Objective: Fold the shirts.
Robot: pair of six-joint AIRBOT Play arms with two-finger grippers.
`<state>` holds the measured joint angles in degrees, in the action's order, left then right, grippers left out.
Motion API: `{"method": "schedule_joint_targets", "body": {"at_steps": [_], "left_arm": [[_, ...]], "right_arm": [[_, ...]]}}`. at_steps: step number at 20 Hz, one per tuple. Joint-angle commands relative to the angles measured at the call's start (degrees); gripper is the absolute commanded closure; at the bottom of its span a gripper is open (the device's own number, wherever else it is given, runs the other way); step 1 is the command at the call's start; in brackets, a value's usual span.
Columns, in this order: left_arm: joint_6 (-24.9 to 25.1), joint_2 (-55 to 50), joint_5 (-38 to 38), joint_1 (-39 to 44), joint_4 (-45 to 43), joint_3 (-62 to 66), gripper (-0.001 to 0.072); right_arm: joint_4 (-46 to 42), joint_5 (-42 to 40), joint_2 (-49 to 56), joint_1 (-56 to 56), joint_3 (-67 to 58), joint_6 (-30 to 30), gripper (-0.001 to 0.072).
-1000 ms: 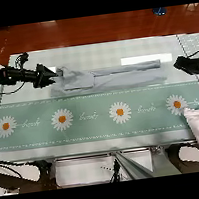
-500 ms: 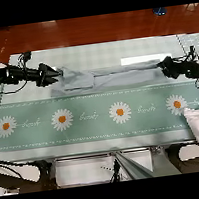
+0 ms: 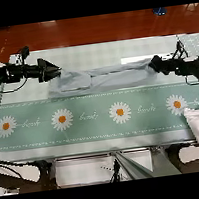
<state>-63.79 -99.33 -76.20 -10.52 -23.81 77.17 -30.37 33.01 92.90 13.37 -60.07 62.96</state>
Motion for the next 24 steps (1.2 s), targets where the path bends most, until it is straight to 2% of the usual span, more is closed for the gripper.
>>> {"method": "schedule_joint_targets", "body": {"at_steps": [1, 2, 3, 4, 8, 11, 17, 24], "left_arm": [[0.11, 0.02, -0.04, 0.2, 0.57, 0.07, 0.0384], [0.15, 0.02, -0.81, 0.48, 0.76, 0.07, 0.0554], [0.26, 0.02, -1.51, 0.9, 0.81, 0.07, 0.0639], [0.79, 0.02, -2.45, 1.38, 0.85, 0.07, 0.0682], [1.55, 0.07, -4.74, 5.35, 1.22, 0.04, 0.0682], [1.6, 0.09, -4.61, 9.55, 4.74, 0.04, 0.0683], [0.33, 0.11, 0.0, 17.75, 5.44, 0.02, 0.0684], [-1.79, -0.55, 7.32, 29.31, 4.48, -0.02, 0.0683]], "right_arm": [[-8.24, 5.53, -6.99, -0.28, -0.92, -1.36, 0.0696], [-10.29, 6.6, -9.9, -0.46, -0.92, -1.29, 0.0696], [-11.54, 7.65, -13.03, -0.68, -0.92, -1.07, 0.0697], [-12.04, 8.41, -15.87, -0.85, -0.92, -0.79, 0.0697], [-12.31, 9.77, -26.99, -3.28, -0.92, 1.01, 0.0696], [-14.23, 11.8, -33.7, -6.88, -0.94, 5.35, 0.0697], [-28.33, 15.15, -43.21, -16.85, -0.94, 19.12, 0.0697], [-33.42, 15.34, -49.29, -23.91, -0.92, 26.21, 0.0697]]}}
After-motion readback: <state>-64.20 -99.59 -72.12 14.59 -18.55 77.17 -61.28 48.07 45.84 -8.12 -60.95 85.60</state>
